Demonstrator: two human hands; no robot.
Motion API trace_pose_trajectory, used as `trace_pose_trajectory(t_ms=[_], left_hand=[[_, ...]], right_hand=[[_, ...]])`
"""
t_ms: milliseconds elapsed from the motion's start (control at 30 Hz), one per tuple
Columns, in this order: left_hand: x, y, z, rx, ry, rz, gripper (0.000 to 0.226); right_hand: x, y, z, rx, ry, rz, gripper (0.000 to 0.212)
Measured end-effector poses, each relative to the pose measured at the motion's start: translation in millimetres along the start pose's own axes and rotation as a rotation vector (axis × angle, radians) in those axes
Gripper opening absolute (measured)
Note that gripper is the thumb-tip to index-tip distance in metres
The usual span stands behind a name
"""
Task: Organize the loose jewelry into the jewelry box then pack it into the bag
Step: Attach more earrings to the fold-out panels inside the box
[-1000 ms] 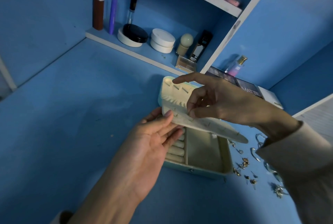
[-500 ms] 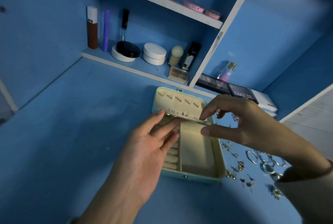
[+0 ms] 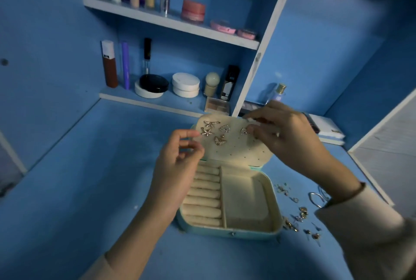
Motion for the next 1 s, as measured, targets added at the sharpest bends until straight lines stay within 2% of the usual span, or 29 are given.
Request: trace_pose_trajectory(t_ms=[100,300,367,433,500,600,667,733,800,1000], left_hand=[[-13.5,12.8,-1.4,-0.279,0.013,-0.221,0.035],[-28.5,1.6,-13.5,-0.327,-0.072,-0.322,0.029],[-32.2,-3.7,-11.8,-0.34,-0.061,-0.324,0.027],[-35.0,-5.9,-9.9,-0.344,-0.057,-0.319,0.029],[-35.8,-6.9,-10.7,-0.339,-0.063,-0.304,0.031],[-37.1,-10.4,-12.1,-0.3,-0.078,-0.284,0.034],[-37.2,-11.3,-13.0,-0.307,-0.08,-0.291,0.034],[-37.9,-10.6,-11.9,-0.306,-0.076,-0.298,0.033],[-39.0,-10.9,-11.0,-0.31,-0.073,-0.299,0.034],[-39.5,-12.8,-11.1,-0.324,-0.078,-0.29,0.034]], right_hand=[[0.7,0.0,0.2,0.081,0.056,0.014,0.033],[16.5,10.8,-8.8,0.068,-0.028,0.02,0.048],[26.2,14.9,-5.2,0.105,-0.007,0.021,0.046],[37.2,18.7,3.8,0.127,0.055,0.002,0.034],[50.8,28.0,7.0,0.138,0.045,-0.035,0.02],[72.8,46.5,-10.2,0.115,-0.214,-0.09,0.003],[91.4,55.8,-23.5,0.103,-0.418,-0.119,0.005],[106.4,59.4,-30.3,0.118,-0.538,-0.119,0.006],[116.9,61.9,-32.1,0.137,-0.594,-0.119,0.009],[130.7,74.6,-25.5,0.147,-0.614,-0.177,0.016]])
Point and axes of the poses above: each hand's wrist, its own x-axis away from the middle knuckle, its own z-axis out of the back of the hand, y = z × x, the point moved 10 cm from there along -x, towards the middle knuckle, and after that the axes turned 7 degrees about x, right-handed, at the moved point
